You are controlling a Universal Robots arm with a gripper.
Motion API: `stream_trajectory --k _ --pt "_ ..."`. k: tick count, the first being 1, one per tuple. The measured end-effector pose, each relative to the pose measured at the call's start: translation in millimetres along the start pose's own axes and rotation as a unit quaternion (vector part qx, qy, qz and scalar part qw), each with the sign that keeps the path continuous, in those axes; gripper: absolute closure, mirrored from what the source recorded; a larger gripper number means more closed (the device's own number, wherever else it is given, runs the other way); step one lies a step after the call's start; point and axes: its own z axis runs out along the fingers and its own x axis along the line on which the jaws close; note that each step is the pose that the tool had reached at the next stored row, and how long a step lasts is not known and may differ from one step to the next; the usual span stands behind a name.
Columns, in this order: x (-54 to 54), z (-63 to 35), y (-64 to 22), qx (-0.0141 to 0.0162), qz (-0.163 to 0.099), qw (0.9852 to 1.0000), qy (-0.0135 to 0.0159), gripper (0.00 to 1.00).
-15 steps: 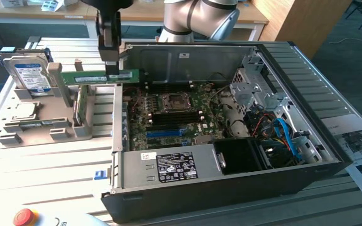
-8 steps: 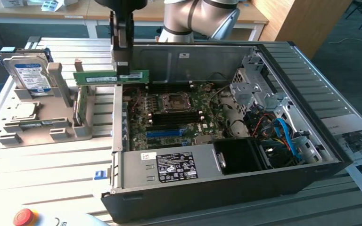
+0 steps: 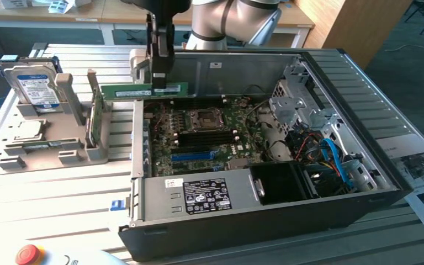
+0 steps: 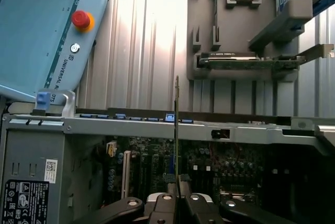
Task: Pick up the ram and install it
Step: 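Pick up the ram and move it above insertion slot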
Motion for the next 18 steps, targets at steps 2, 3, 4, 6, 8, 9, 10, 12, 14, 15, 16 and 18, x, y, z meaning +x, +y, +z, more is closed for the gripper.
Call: stream_trajectory --k 2,3,4,6,8,9,10,12,14,15,16,18 --pt "0.7 -0.4 -5.9 -0.0002 0.000 1.0000 0.0000 0.88" --pt "1.1 -0.6 -8.8 -0.0004 0.000 1.0000 0.0000 0.88" --pt "1.4 -0.7 -11.8 -0.0005 0.000 1.0000 0.0000 0.88" --pt "2.1 -1.1 -17.6 -0.0007 0.000 1.0000 0.0000 0.88" --pt "2.8 -1.5 -23.9 -0.0010 0.000 1.0000 0.0000 0.88" --pt "3.2 -1.7 -26.9 -0.0010 0.000 1.0000 0.0000 0.88" --pt "3.5 -1.8 -29.8 -0.0012 0.000 1.0000 0.0000 0.88" --pt "4.1 -2.3 -35.7 -0.0014 0.000 1.0000 0.0000 0.88" --pt "4.7 -2.6 -41.8 -0.0016 0.000 1.0000 -0.0001 0.88" --pt "5.0 -2.8 -44.7 -0.0018 0.000 1.0000 0.0000 0.88" --pt "5.2 -3.0 -47.6 -0.0019 0.000 1.0000 0.0000 0.88" --pt "5.8 -3.4 -53.6 -0.0021 0.000 1.0000 0.0000 0.88"
